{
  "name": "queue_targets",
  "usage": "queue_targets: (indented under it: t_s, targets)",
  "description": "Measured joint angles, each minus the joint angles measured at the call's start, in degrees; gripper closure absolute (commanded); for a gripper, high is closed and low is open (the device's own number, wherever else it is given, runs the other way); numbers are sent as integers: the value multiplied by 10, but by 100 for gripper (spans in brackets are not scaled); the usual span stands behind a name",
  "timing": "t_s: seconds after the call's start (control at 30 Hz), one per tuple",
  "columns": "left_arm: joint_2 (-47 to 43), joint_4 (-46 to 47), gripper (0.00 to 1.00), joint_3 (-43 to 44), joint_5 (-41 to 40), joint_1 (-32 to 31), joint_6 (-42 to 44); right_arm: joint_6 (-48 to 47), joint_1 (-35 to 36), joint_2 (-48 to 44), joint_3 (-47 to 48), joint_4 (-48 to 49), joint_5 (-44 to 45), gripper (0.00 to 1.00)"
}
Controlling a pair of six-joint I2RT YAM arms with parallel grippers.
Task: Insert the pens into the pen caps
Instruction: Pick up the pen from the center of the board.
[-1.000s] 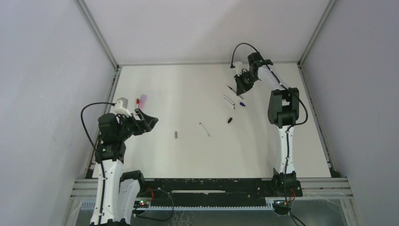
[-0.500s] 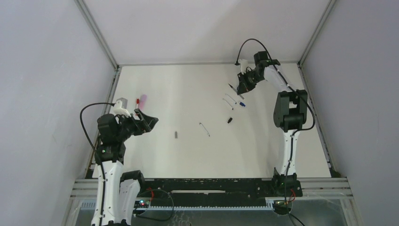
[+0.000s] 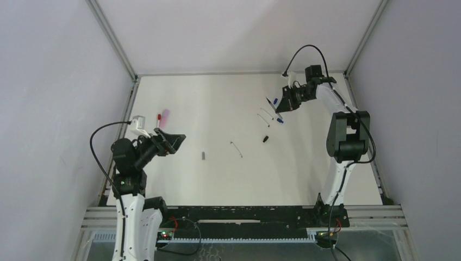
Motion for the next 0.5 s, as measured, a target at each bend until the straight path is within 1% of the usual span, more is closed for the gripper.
queue_targets:
  t_s: [0.1,0.17,0.23,0.27,0.37,0.43,0.5]
  targets:
    - [-22,78,12,-48,26,-7,-69,12,-4,-39,-54,12,-33,98]
    - [-43,107,10,-71,16,-36,-106,17,-5,-70,-89,18,-53,98]
    - [-70,136,9,-87,-14,-106,-139,24,-5,-109,-132,23,-79,98]
    - [-88,163,9,-97,-33,-155,-157,25,-5,-127,-150,25,-90,98]
    - [-125,268,9,-133,-99,-284,-199,27,-3,-180,-194,24,-131,98]
    - [-120,341,10,-155,-156,-364,-215,27,-2,-207,-212,24,-154,98]
    - [-84,402,10,-165,-215,-440,-216,31,2,-230,-229,24,-175,98]
